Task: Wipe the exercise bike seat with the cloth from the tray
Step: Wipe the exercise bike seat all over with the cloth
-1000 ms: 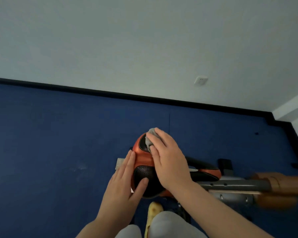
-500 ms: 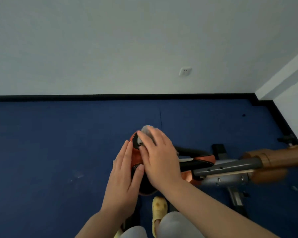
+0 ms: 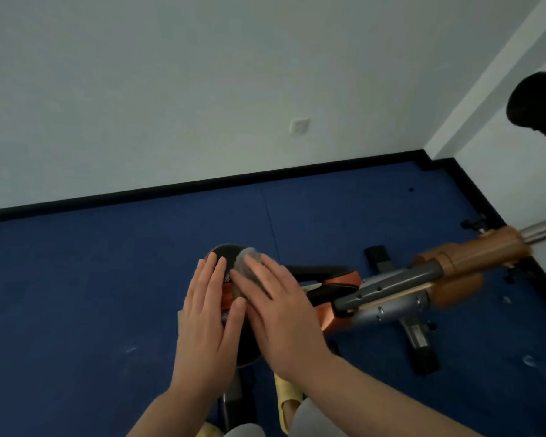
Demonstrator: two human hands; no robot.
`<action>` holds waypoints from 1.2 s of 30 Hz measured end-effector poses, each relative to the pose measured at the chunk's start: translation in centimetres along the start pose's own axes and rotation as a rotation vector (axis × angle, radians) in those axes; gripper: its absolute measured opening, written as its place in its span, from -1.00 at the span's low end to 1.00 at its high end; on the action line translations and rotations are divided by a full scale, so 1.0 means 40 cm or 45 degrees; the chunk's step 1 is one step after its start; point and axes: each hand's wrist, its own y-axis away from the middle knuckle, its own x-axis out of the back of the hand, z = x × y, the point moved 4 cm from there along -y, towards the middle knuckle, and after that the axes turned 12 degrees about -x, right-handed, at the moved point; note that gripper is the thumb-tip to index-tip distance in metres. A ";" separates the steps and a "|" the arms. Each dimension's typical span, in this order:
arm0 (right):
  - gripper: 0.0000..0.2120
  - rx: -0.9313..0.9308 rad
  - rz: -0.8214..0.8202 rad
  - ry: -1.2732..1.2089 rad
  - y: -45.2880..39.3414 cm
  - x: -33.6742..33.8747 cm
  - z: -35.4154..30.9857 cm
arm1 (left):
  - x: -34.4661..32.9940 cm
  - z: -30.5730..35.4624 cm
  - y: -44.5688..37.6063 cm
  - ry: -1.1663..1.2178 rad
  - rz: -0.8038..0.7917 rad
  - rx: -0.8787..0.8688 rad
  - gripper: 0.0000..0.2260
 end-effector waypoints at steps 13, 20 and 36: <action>-0.61 -0.050 0.069 -0.140 0.016 -0.003 0.034 | -0.014 -0.010 -0.005 -0.060 0.144 -0.053 -0.51; -0.64 -0.527 0.327 -0.201 0.030 0.033 0.156 | -0.014 -0.006 -0.002 -0.026 0.186 -0.058 -0.52; -0.64 -0.228 0.245 -0.173 0.005 0.001 0.057 | -0.009 -0.003 0.000 -0.057 0.148 -0.050 -0.53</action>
